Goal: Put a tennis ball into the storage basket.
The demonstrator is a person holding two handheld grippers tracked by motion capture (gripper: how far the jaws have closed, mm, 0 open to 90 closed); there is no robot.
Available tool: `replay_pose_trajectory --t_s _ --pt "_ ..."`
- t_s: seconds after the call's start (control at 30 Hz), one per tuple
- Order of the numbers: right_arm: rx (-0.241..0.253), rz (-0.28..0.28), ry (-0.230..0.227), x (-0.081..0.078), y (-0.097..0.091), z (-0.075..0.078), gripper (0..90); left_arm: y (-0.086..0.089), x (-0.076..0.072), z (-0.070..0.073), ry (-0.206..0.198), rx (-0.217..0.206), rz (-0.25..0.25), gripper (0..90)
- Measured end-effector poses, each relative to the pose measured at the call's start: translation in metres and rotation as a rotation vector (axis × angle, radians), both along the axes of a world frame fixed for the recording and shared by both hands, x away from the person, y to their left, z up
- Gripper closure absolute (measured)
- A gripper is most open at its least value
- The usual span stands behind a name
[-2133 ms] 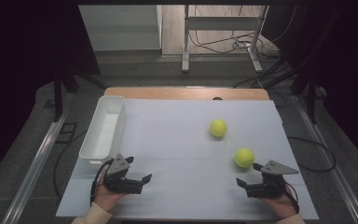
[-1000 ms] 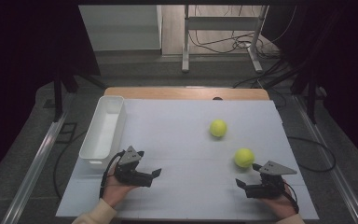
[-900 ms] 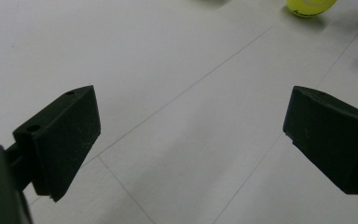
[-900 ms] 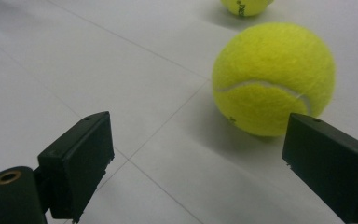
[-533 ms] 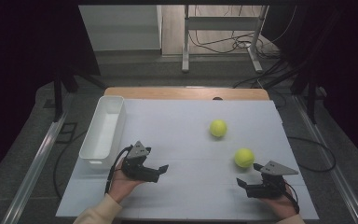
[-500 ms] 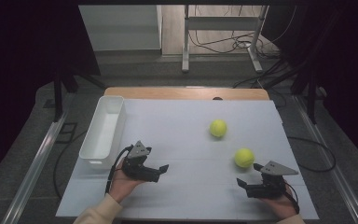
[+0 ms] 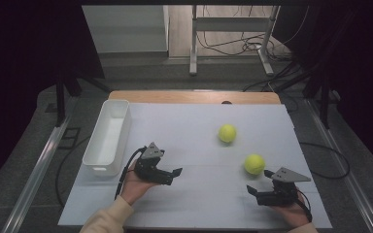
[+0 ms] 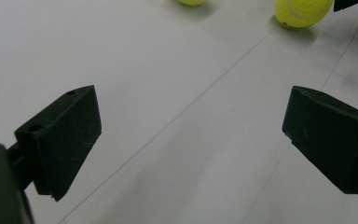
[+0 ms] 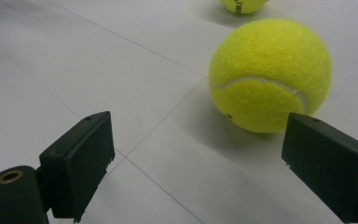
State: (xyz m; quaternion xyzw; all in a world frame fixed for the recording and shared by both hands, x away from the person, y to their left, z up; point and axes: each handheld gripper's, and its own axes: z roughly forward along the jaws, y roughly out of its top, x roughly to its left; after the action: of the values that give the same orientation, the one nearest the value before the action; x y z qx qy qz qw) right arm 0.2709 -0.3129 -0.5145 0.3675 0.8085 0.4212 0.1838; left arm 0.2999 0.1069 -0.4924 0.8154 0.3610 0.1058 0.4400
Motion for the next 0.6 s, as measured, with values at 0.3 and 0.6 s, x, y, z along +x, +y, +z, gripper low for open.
replay_pose_trajectory --t_s 0.3,0.6 --pt "-0.004 -0.003 -0.001 0.000 0.000 0.000 9.7 -0.015 0.008 0.004 -0.007 0.008 -0.035 5.0" --pt "-0.010 -0.006 -0.003 0.000 0.001 0.000 9.7 -0.022 0.015 0.006 -0.006 0.013 -0.040 5.1"
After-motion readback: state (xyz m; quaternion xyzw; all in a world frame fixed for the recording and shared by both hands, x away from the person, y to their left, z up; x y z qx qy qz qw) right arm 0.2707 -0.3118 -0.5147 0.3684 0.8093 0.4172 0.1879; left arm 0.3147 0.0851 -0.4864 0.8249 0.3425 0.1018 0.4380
